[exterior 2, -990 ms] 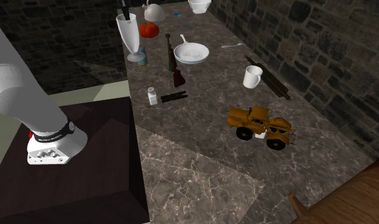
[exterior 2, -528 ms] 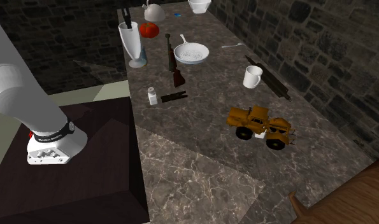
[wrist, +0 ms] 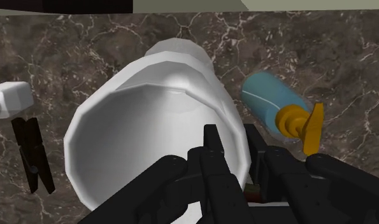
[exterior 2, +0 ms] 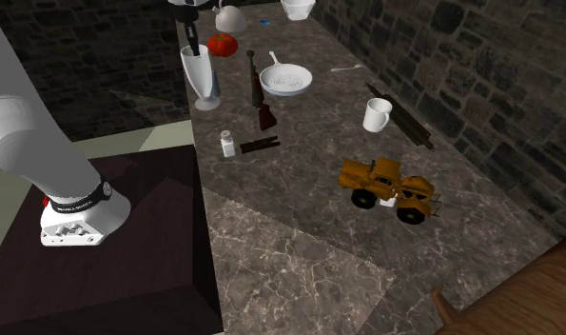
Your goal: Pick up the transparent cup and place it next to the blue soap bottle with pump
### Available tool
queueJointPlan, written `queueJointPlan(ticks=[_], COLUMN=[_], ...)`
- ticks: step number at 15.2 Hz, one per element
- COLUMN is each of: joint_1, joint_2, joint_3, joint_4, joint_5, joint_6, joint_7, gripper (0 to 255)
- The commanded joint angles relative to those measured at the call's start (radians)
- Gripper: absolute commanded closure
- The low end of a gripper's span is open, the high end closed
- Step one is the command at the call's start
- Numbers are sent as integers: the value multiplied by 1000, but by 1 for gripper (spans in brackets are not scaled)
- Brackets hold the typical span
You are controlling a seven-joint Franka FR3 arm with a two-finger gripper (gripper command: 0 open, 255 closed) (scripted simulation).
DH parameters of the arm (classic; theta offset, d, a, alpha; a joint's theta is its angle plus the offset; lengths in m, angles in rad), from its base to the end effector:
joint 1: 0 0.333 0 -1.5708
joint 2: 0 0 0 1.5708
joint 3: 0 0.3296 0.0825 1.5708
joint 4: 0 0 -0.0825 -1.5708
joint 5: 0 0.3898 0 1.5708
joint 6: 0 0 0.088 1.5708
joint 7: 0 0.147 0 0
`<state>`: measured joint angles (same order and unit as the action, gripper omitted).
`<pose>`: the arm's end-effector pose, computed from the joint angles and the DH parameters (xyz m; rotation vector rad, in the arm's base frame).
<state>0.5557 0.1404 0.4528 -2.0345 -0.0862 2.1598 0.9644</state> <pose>0.3182 0.4864 0.3539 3.1331 0.1382 0.0139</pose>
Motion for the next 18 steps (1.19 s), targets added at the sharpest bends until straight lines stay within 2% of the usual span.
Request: queueJointPlan(ticks=[1,7,14,15,18], joint_1=[2,8,8,8,8], joint_2=[14,61,61,61,61], joint_3=[-2,-8,-9,-9,-8], joint_4=[-9,-42,-42,-42,-42], joint_5=[-9,-39,-39,-39,-39], joint_6=[23,97,97,97,97], joint_7=[6,27,27,27,27], gripper=[255,255,255,0,0])
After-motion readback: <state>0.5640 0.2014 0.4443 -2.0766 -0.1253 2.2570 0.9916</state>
